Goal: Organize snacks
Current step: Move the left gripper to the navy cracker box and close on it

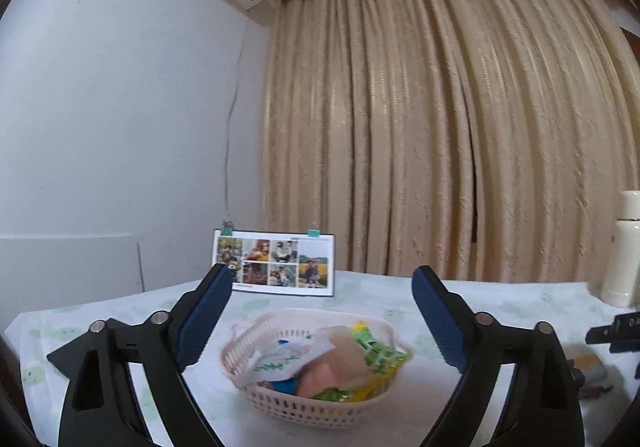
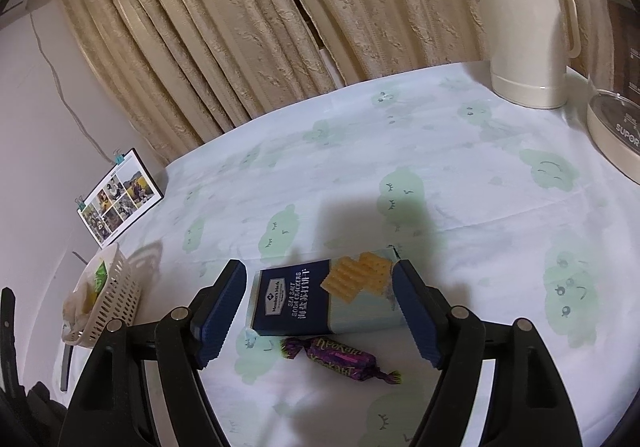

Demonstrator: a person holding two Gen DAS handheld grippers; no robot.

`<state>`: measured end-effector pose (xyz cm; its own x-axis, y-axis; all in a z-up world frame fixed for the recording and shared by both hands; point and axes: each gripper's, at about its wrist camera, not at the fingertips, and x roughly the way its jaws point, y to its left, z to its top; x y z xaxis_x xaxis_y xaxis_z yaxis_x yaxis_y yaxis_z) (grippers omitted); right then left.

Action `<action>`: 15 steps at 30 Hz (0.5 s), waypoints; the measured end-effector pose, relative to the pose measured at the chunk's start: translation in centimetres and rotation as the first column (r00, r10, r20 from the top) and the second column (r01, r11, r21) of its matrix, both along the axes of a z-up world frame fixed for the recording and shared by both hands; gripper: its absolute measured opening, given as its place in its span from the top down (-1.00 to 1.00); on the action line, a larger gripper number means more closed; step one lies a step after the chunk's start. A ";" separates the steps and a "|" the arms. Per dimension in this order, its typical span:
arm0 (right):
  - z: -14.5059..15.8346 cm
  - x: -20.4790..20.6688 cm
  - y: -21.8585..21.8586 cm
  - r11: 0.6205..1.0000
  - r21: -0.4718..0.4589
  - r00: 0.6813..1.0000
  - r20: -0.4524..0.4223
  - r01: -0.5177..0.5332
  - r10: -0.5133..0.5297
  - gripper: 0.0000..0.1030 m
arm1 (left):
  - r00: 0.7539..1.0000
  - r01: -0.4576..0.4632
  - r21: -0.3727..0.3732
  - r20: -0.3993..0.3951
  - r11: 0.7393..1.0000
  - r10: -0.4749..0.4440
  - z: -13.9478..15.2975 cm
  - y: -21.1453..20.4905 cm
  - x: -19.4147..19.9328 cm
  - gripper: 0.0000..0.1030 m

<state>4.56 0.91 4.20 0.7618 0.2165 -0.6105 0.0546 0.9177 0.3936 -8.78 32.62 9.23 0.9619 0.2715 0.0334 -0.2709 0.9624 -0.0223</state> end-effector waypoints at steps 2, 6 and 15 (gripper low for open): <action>0.0 0.0 -0.2 1.000 -0.001 1.000 -0.002 0.003 -0.003 -0.42 | 0.999 0.032 -0.004 -0.020 0.999 -0.032 -0.1 -0.6 0.3 -0.83; -0.1 0.0 -0.5 1.000 -0.002 1.000 -0.011 0.011 -0.011 -0.44 | 0.990 0.113 -0.015 -0.088 0.993 -0.114 -0.2 -2.1 1.2 -0.85; -0.2 -0.1 -0.9 1.000 -0.014 1.000 -0.028 -0.003 0.002 -0.46 | 0.929 0.290 -0.067 -0.219 0.955 -0.297 -0.7 -5.7 2.7 -0.87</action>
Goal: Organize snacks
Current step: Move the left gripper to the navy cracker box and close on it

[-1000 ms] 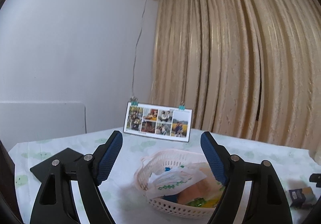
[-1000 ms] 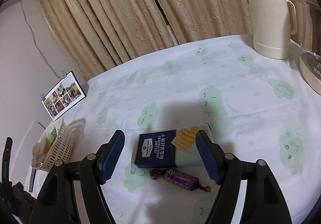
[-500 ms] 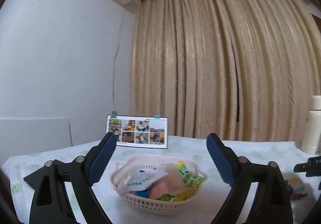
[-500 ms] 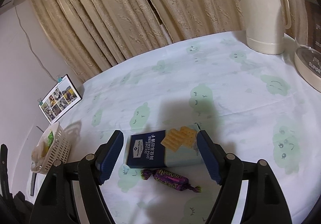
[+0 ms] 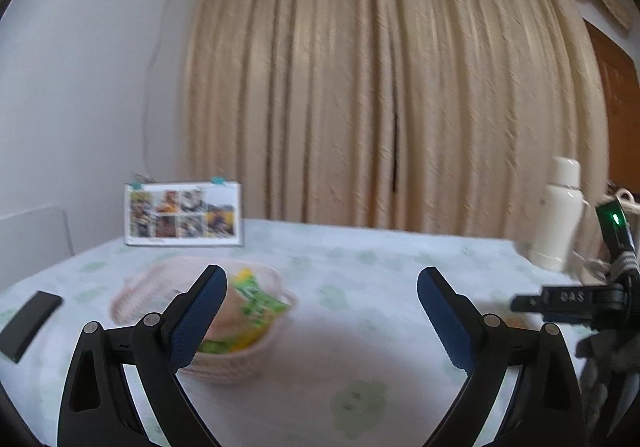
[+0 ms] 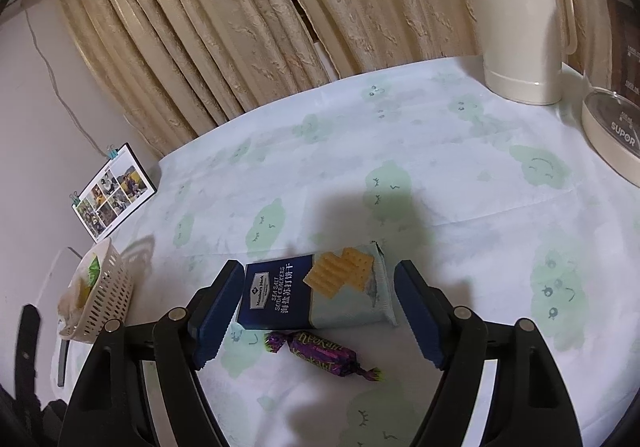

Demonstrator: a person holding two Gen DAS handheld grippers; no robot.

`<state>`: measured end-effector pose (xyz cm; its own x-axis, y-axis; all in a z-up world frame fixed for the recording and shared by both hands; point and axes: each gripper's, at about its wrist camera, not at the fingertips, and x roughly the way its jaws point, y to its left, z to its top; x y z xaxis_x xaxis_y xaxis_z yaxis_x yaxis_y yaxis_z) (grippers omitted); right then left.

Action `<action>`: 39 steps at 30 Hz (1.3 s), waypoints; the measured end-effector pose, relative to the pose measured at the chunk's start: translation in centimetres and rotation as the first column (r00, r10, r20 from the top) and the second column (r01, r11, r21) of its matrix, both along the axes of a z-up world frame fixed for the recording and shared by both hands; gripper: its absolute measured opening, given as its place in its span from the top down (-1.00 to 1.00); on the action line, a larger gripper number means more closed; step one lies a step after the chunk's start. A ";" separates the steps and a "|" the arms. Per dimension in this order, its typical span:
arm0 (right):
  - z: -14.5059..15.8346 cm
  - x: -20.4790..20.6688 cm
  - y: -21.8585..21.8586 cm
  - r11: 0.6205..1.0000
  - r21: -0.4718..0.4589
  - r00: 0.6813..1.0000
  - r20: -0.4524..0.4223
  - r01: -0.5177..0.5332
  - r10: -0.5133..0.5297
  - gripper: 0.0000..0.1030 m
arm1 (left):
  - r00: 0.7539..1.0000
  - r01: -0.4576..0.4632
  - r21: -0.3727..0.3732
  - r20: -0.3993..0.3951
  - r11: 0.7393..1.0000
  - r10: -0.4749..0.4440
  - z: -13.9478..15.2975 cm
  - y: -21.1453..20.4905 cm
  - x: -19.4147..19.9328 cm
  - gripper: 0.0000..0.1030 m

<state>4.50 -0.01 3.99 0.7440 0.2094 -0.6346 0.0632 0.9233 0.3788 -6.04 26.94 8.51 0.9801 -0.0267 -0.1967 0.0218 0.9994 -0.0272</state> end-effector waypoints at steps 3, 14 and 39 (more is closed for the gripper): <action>0.0 -0.1 -0.5 1.000 0.002 1.000 -0.005 0.011 -0.011 -0.46 | 0.992 0.071 -0.010 -0.103 0.997 -0.072 -0.8 -1.1 1.5 -0.87; -0.6 0.3 -1.8 0.999 0.006 0.997 -0.061 0.040 -0.039 -0.46 | 0.945 0.144 -0.074 -0.287 0.987 -0.159 -2.8 -3.1 5.1 -0.87; -0.5 -0.6 -6.1 0.972 0.182 0.983 -0.135 0.151 -0.128 -0.46 | 0.700 0.582 0.083 -0.557 0.809 -0.446 -6.1 -15.8 12.2 -0.87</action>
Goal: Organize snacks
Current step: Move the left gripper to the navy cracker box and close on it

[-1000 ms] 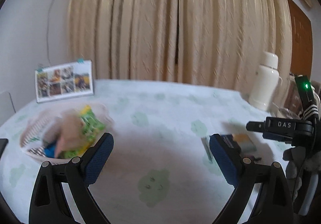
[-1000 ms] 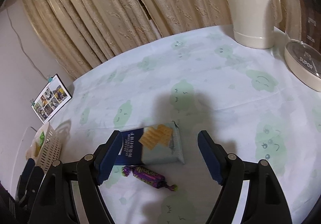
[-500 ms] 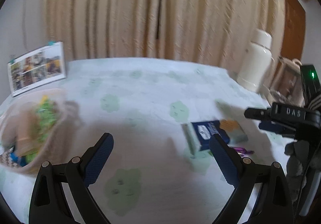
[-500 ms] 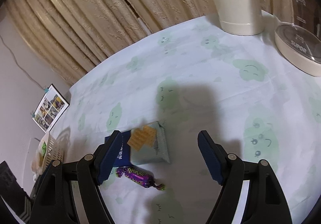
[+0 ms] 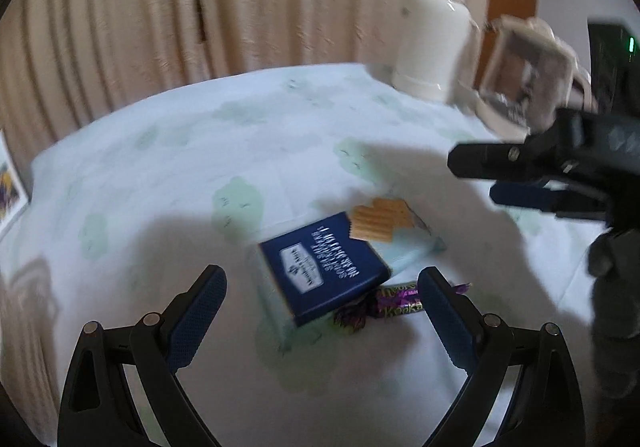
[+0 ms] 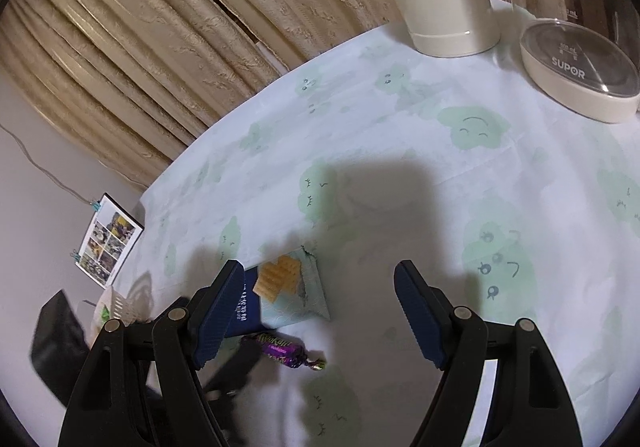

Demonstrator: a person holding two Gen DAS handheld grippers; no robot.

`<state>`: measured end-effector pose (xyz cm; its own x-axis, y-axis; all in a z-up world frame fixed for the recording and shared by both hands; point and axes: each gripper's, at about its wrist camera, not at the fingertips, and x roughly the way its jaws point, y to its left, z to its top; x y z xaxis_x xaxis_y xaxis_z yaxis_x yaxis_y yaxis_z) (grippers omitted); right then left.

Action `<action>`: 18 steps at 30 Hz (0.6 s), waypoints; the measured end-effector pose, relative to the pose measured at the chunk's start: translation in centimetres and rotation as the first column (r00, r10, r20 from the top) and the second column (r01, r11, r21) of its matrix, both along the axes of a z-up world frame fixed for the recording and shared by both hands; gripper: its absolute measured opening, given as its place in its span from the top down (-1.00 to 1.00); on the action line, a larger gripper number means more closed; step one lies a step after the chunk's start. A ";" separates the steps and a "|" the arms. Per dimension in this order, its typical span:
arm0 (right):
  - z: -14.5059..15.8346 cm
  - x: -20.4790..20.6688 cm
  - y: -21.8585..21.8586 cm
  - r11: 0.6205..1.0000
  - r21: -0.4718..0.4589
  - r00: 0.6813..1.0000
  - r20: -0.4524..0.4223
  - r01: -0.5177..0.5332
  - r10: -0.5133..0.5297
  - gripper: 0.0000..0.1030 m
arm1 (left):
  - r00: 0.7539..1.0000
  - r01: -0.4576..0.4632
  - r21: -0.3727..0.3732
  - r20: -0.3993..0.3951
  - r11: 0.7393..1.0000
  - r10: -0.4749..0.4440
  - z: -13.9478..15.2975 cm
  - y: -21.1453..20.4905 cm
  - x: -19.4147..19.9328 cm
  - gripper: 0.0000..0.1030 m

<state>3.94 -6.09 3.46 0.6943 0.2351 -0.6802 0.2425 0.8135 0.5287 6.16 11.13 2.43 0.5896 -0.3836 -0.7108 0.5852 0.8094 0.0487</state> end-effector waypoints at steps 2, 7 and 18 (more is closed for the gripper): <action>0.1 -0.1 0.0 1.000 0.015 1.000 0.003 -0.004 0.003 -0.46 | 0.999 0.031 0.040 0.013 0.999 -0.032 -0.3 -1.2 0.2 -0.87; 0.5 -0.4 -0.3 0.999 0.034 1.000 0.012 0.005 -0.005 -0.46 | 0.997 0.061 0.137 0.037 0.989 -0.066 -0.8 -3.3 0.8 -0.87; 0.7 -0.6 -0.5 0.998 0.056 1.000 0.023 0.003 -0.004 -0.46 | 0.997 -0.053 0.129 -0.055 0.990 0.061 -1.3 -2.5 5.2 -0.87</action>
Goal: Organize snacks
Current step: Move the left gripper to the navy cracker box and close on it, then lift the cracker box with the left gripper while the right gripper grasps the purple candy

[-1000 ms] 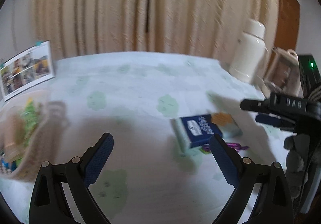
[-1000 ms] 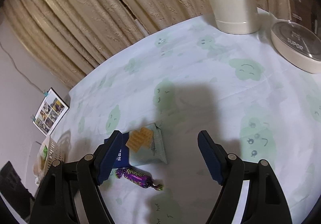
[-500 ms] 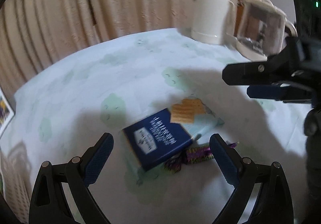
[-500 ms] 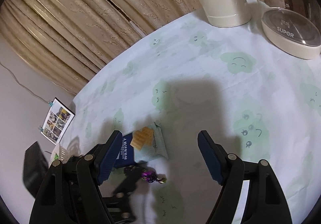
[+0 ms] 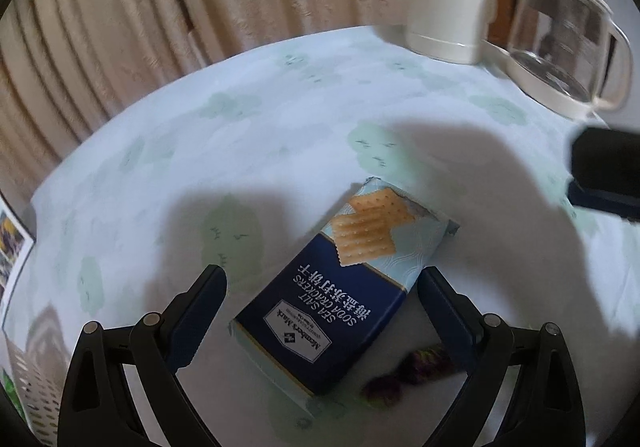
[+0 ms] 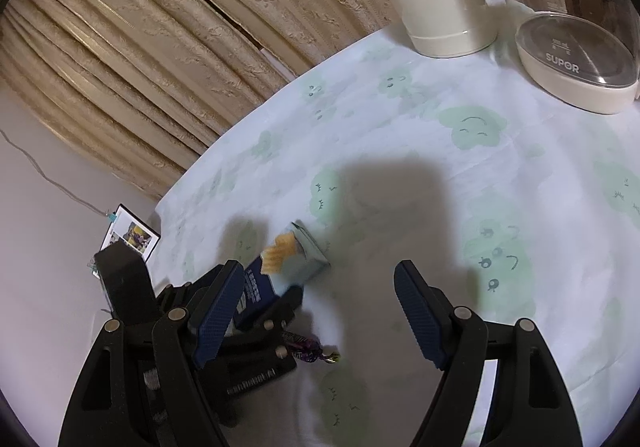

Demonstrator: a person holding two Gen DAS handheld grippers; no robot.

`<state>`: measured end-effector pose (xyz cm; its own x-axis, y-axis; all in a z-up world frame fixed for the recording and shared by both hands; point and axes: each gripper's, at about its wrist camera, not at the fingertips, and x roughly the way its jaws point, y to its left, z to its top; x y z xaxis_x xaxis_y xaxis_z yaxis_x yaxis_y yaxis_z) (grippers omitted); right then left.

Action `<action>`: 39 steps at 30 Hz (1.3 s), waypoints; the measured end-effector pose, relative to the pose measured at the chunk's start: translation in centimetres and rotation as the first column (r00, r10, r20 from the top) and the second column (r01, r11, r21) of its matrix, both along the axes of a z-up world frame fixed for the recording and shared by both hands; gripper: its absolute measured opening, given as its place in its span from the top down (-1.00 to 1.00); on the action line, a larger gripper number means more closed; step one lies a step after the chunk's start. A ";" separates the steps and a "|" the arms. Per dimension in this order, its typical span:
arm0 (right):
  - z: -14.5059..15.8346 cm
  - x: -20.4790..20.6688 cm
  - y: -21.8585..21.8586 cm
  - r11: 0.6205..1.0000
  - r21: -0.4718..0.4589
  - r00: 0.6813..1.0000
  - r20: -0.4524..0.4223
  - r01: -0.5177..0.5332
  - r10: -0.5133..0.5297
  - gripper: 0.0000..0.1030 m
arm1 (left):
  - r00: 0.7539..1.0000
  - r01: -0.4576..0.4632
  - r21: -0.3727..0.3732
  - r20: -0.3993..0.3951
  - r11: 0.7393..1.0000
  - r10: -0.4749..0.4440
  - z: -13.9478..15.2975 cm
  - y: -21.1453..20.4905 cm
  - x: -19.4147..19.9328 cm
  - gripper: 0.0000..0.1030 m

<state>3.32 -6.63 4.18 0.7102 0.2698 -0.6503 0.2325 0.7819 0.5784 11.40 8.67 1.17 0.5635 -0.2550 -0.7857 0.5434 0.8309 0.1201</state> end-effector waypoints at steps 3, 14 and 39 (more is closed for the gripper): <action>-0.1 0.1 -0.1 1.000 0.000 1.000 -0.001 0.000 0.000 -0.46 | 0.999 -0.042 -0.029 -0.034 0.999 0.041 -0.2 0.9 1.0 -0.87; -0.5 0.5 0.1 1.000 -0.002 1.000 -0.016 -0.011 0.011 -0.46 | 0.996 -0.043 -0.099 -0.082 0.994 0.035 -0.4 1.7 1.8 -0.69; -2.3 2.3 5.5 0.903 -0.089 0.907 -0.074 -0.419 0.414 -0.32 | 0.974 -0.223 -0.315 -0.044 0.922 0.220 1.9 8.7 -2.0 -0.01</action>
